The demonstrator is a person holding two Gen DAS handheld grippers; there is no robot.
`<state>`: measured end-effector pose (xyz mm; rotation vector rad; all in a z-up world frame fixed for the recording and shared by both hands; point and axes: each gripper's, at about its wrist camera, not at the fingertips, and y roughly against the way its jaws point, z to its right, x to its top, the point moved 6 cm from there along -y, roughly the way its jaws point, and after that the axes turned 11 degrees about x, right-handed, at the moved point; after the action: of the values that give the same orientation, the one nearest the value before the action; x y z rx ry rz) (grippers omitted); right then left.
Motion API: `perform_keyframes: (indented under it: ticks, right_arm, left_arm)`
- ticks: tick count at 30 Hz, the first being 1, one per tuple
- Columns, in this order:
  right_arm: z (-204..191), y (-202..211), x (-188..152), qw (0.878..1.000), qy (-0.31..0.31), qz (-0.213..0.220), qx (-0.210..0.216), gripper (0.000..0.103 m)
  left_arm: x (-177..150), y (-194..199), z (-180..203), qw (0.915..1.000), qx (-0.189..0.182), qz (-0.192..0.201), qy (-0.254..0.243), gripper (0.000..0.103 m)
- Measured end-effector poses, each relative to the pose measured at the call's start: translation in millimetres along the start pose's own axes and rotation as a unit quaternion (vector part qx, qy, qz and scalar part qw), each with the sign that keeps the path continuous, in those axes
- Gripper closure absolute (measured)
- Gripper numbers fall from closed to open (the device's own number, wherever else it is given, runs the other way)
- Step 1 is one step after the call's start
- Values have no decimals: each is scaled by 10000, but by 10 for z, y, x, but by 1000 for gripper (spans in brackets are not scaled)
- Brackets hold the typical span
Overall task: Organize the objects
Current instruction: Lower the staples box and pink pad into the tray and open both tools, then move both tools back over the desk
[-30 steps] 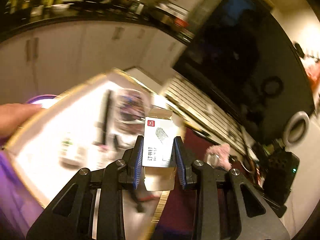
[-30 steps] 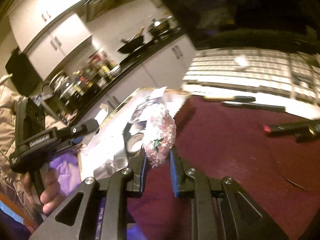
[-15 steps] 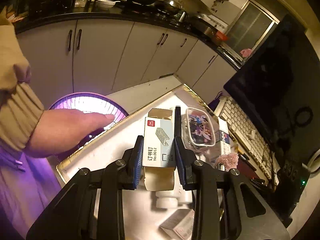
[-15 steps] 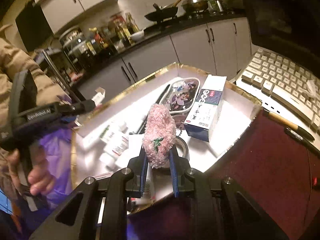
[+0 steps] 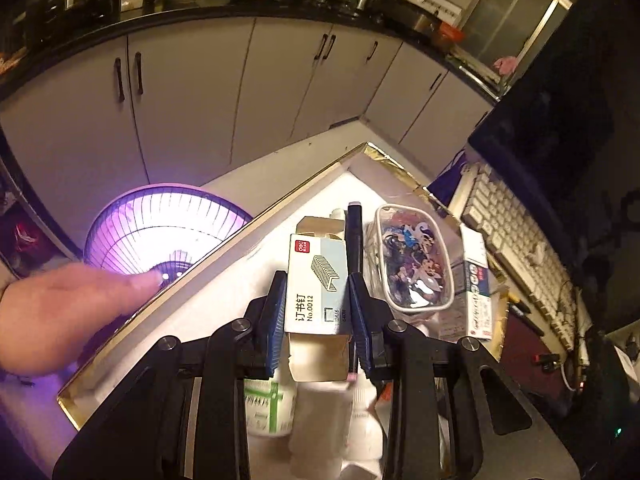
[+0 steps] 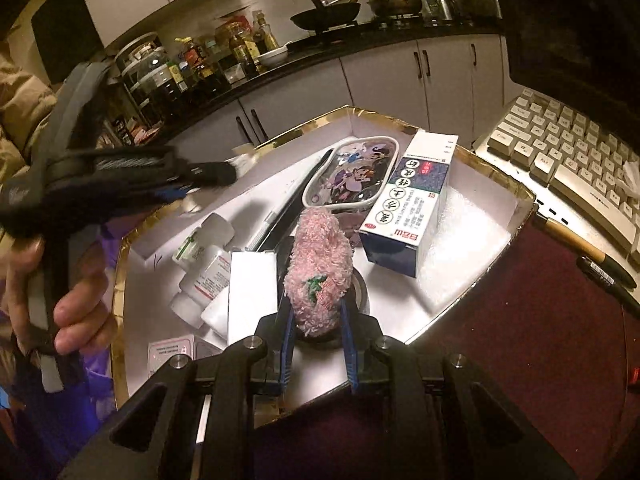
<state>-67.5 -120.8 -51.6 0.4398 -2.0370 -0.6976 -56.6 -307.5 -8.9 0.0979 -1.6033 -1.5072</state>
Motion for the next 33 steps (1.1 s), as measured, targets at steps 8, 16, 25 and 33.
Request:
perform_keyframes:
  ticks: [8,16,25,33]
  right_arm:
    - [71,38,-21,9995,-199,166,172,81]
    - [61,146,30,9984,-284,421,243,63]
    - [68,349,73,9954,-415,795,344,52]
    - [66,999,-153,9886,-714,1263,406,52]
  left_arm:
    - [-54,-181,104,9989,275,-294,-225,74]
    - [-58,-140,107,9984,366,-306,-290,60]
    - [-141,262,76,9997,46,97,203,56]
    - [-398,948,719,9927,-752,752,-576,56]
